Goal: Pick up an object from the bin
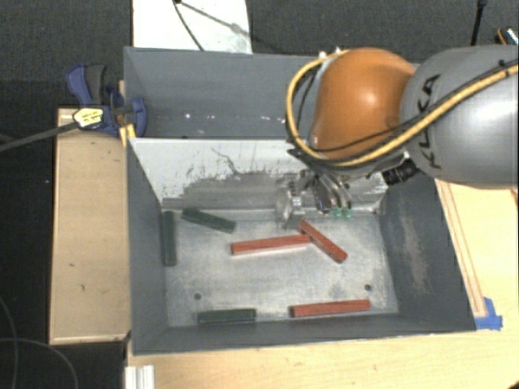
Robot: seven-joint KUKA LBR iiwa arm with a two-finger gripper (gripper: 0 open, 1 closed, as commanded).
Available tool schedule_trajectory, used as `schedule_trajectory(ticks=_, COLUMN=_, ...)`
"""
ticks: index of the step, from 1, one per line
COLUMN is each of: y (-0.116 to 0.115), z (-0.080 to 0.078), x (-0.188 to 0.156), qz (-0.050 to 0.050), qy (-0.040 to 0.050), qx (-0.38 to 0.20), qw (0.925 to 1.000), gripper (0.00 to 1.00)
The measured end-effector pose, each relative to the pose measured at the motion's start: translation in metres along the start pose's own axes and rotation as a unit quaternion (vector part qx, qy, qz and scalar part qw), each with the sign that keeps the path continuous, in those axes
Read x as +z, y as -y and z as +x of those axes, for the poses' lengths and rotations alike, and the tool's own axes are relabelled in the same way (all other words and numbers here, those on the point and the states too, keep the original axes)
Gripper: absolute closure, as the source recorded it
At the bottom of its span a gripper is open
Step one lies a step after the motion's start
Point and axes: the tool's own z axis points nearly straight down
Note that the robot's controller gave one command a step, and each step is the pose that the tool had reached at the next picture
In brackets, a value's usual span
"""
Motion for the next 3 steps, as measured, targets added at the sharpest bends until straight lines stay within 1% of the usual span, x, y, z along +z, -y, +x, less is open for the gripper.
schedule_trajectory(ticks=1, y=0.001, z=0.002, x=0.005, qz=0.0, qy=-0.0046, qx=0.003, qw=1.0, gripper=0.0)
schedule_trajectory(ticks=2, y=-0.007, z=0.021, x=0.145, qz=0.002, qy=-0.0084, qx=0.092, qw=0.9957, gripper=0.0)
schedule_trajectory(ticks=3, y=-0.007, z=0.018, x=0.14, qz=0.001, qy=-0.0045, qx=0.093, qw=0.9956, gripper=1.0)
